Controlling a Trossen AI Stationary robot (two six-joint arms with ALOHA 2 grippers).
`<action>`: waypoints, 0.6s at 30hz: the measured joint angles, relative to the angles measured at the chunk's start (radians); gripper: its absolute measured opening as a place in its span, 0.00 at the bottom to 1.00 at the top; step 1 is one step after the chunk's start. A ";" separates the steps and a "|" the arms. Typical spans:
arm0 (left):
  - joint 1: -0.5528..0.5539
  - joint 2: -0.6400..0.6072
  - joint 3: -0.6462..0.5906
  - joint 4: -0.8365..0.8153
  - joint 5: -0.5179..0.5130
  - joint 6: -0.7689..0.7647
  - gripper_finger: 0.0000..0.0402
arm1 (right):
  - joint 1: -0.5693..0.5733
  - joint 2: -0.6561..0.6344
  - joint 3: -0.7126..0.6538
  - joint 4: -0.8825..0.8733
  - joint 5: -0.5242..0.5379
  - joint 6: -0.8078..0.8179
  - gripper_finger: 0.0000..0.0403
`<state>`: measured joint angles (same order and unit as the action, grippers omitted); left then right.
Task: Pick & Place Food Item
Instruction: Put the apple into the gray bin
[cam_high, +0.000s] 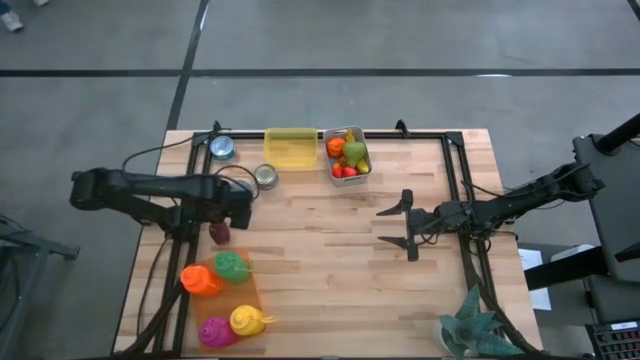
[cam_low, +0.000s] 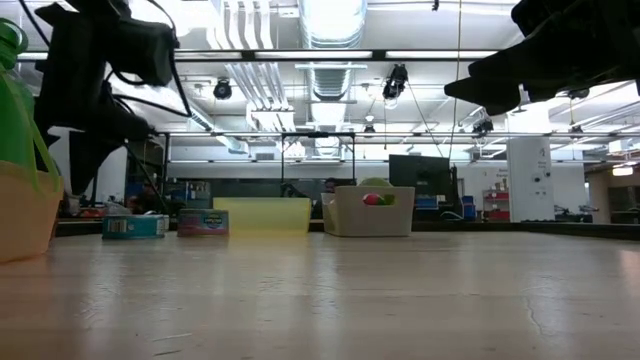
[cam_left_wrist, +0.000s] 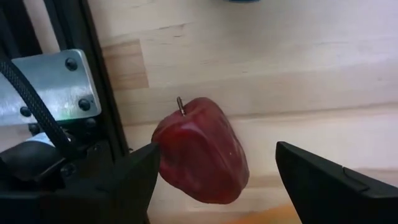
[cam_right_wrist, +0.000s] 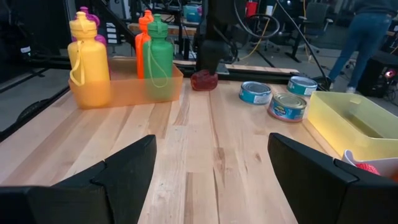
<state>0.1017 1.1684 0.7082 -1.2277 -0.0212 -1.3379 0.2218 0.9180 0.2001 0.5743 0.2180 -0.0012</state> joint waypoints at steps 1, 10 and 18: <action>0.000 0.008 0.000 0.001 0.000 -0.012 0.81 | 0.000 0.000 0.000 0.000 0.000 -0.001 0.76; 0.000 0.066 -0.003 0.104 0.032 -0.056 0.81 | 0.000 0.000 0.000 0.000 0.000 0.000 0.76; 0.000 0.072 -0.004 0.195 0.038 -0.066 0.81 | 0.000 0.000 0.000 -0.001 0.000 -0.002 0.76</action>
<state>0.1013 1.2404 0.7045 -1.0327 0.0169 -1.4044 0.2221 0.9179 0.2001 0.5735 0.2180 -0.0029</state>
